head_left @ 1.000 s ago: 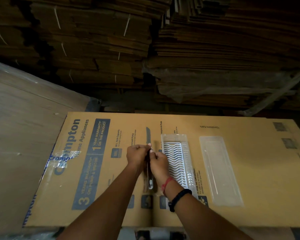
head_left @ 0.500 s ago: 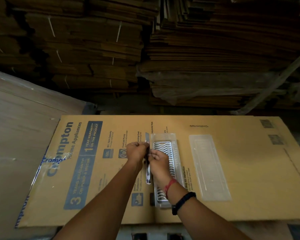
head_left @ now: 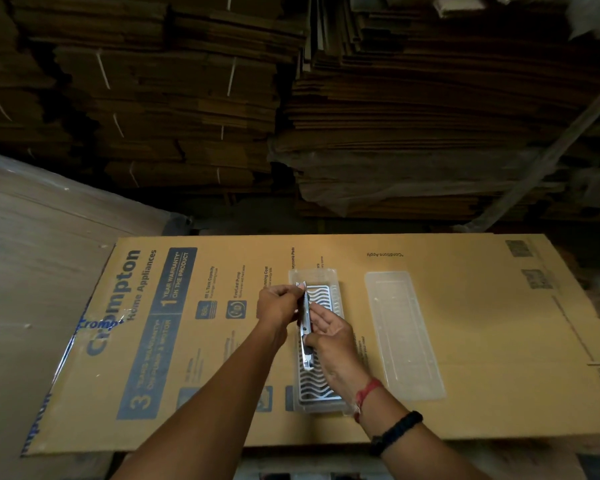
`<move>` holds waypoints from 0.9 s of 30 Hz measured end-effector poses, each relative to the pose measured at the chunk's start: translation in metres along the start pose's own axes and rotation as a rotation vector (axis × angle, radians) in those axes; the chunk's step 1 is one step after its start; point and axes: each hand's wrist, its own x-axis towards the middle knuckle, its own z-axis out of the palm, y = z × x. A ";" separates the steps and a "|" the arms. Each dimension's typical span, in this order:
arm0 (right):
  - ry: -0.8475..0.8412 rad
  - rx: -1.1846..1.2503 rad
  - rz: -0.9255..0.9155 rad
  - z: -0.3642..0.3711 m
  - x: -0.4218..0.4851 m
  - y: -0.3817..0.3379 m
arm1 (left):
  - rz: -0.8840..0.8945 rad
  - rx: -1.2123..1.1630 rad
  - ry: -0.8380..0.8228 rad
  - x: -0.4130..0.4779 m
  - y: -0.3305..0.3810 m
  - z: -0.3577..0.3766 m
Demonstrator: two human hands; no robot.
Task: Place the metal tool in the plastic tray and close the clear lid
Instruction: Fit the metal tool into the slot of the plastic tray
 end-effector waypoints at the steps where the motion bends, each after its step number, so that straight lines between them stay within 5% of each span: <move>1: 0.010 0.003 -0.001 -0.003 -0.001 0.000 | 0.007 0.027 -0.013 -0.002 0.000 0.002; 20: 0.166 0.008 0.043 -0.021 -0.002 0.018 | 0.027 0.162 -0.111 -0.011 -0.011 0.014; 27: 0.192 -0.183 -0.074 -0.017 -0.001 0.017 | -0.001 0.124 -0.092 -0.006 -0.013 0.018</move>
